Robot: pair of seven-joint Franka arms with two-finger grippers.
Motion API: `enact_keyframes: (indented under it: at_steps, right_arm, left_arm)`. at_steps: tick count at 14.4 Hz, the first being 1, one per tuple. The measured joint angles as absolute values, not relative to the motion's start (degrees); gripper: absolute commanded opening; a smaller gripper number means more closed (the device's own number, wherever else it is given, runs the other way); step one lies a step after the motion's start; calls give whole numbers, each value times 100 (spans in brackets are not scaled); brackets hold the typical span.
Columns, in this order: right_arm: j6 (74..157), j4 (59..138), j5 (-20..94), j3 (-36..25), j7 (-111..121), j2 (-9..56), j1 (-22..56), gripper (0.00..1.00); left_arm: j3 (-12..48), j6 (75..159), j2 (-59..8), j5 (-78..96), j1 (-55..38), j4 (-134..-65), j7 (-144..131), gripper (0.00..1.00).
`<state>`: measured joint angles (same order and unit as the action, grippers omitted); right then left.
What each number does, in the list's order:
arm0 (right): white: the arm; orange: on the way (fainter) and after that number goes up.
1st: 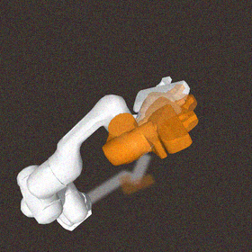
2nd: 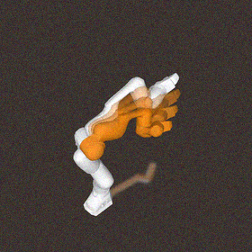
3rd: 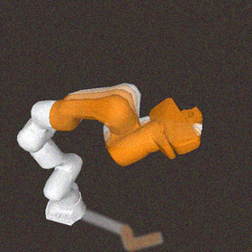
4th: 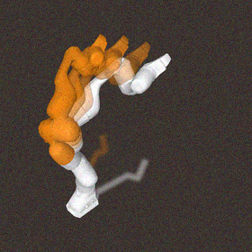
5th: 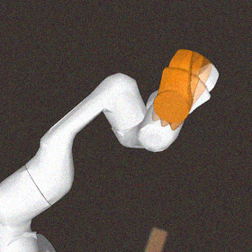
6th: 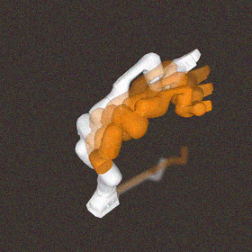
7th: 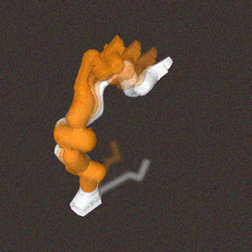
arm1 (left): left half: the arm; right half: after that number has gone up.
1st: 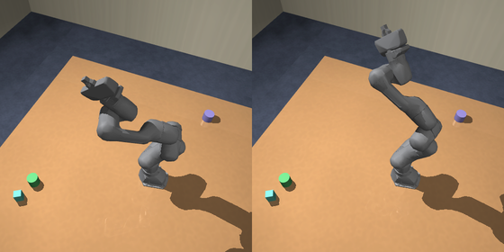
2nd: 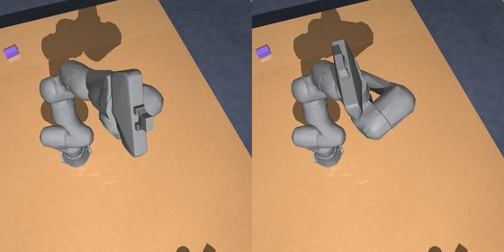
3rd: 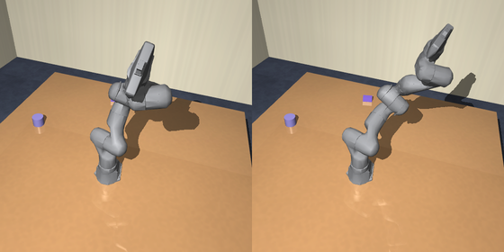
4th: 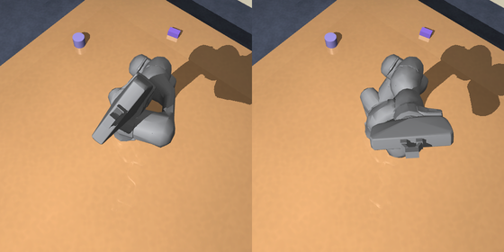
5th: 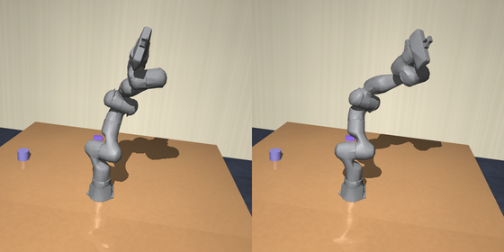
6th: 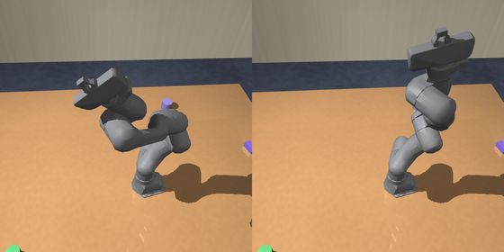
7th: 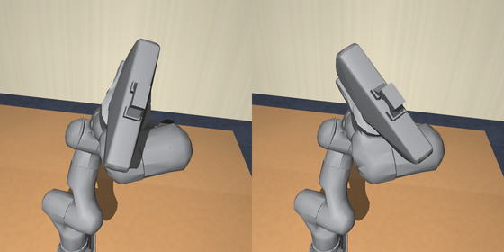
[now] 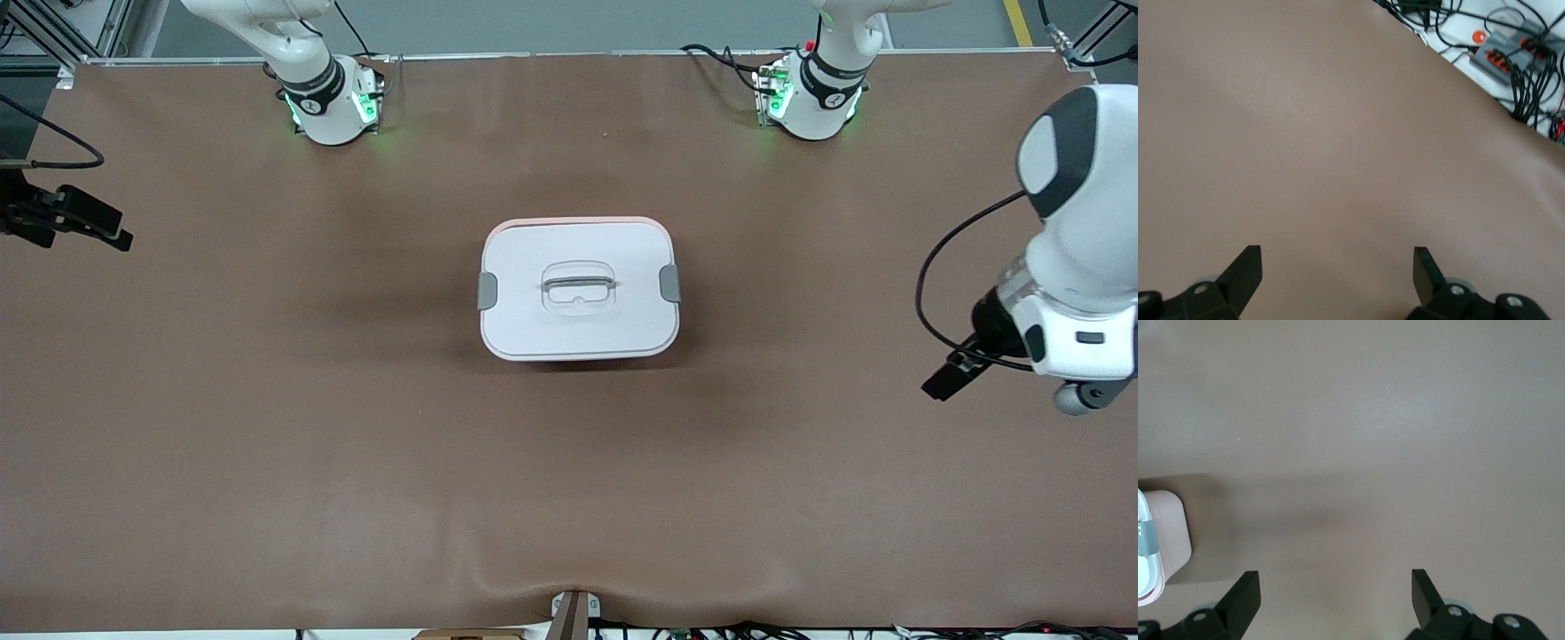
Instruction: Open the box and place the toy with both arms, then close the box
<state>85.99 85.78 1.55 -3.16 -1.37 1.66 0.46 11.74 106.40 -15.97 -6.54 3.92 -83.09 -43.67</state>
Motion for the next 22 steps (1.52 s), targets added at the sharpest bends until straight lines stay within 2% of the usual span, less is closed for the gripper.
enact_keyframes:
  at_steps: [6,12,22]
  right_arm:
    - [8599,8578,156,-316,-137,166,46,100]
    - [8599,8578,155,-316,-137,166,46,100]
    - [8599,8578,156,-316,-137,166,46,100]
  left_arm:
    - [951,9587,-703,-174,541,-8257,-2691,100]
    - [225,8406,-115,-162,-234,-8279,-1755,100]
    - [48,8121,151,-162,-373,-8415,-930,100]
